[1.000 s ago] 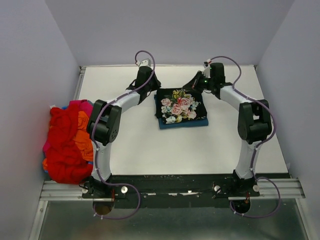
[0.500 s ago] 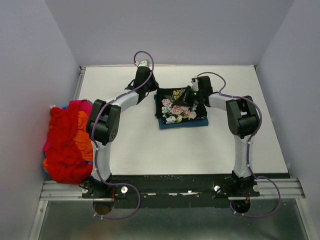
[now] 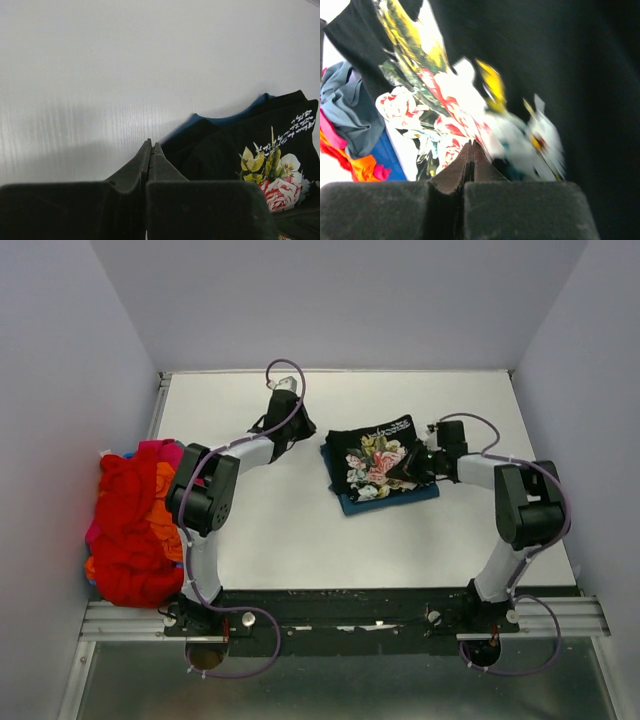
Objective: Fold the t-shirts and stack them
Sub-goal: Put the neatly folded tshirt into the corner of the board with both arms
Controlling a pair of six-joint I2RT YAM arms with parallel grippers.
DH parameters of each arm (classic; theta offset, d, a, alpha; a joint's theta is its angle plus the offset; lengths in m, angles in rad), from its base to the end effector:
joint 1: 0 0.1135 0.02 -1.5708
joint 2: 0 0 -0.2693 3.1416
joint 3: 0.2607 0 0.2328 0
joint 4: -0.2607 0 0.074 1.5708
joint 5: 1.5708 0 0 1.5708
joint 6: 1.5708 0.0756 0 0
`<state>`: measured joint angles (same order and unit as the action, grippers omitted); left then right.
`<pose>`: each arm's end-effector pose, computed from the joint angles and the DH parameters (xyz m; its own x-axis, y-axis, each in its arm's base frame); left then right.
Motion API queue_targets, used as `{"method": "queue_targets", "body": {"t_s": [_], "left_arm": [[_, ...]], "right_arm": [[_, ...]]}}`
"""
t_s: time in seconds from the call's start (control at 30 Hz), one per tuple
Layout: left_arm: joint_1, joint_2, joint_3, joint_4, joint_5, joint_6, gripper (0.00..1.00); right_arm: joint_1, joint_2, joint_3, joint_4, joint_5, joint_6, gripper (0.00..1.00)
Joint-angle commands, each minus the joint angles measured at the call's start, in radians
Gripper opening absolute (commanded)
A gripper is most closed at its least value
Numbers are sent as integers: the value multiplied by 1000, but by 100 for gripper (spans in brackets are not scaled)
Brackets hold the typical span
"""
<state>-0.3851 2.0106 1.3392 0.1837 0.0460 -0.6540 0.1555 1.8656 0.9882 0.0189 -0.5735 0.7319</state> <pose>0.4437 -0.1836 0.1942 -0.5959 -0.4142 -0.6880 0.0635 0.8297 -0.5545 0.3671 0.0991 0.1325 -0.8773 0.4307 -0.2118 0.1423 0.6548 0.7423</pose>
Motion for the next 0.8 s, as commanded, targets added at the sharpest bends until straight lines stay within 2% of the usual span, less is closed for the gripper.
{"method": "queue_targets", "body": {"t_s": [0.0,0.07,0.17,0.23,0.37,0.43,0.5,0.57,0.6,0.63,0.67,0.7,0.77], "left_arm": [[-46,-39,-86,92,45,-47,0],[-69,-17,-87,103,31,-56,0],[-100,29,-63,111,51,-75,0],[-116,53,-49,114,13,-78,0],[-118,100,18,90,-27,-65,0],[-115,126,79,48,-32,-46,0],[-112,140,133,25,-28,-24,0],[-109,143,172,5,-28,2,0],[-109,139,189,2,-26,17,0],[-109,140,208,0,-25,30,1],[-107,145,233,-3,-18,45,1],[-109,158,260,-13,-9,60,1],[-109,198,336,-48,35,85,1]], "right_arm": [[-105,-150,-192,-134,109,-89,1],[-128,-215,-262,-129,87,-75,1],[-129,-319,-331,-149,148,-58,1],[-128,-374,-342,-161,170,-84,1],[-126,-451,-301,-246,213,-144,10],[-125,-497,-299,-272,237,-157,26],[-120,-549,-312,-292,268,-155,35],[-119,-604,-328,-319,293,-115,39],[-116,-644,-348,-318,297,-88,47],[-114,-679,-379,-318,313,-42,50],[-109,-730,-410,-306,316,-2,63],[-103,-770,-451,-289,316,47,72],[-90,-848,-519,-260,325,150,74]]}}
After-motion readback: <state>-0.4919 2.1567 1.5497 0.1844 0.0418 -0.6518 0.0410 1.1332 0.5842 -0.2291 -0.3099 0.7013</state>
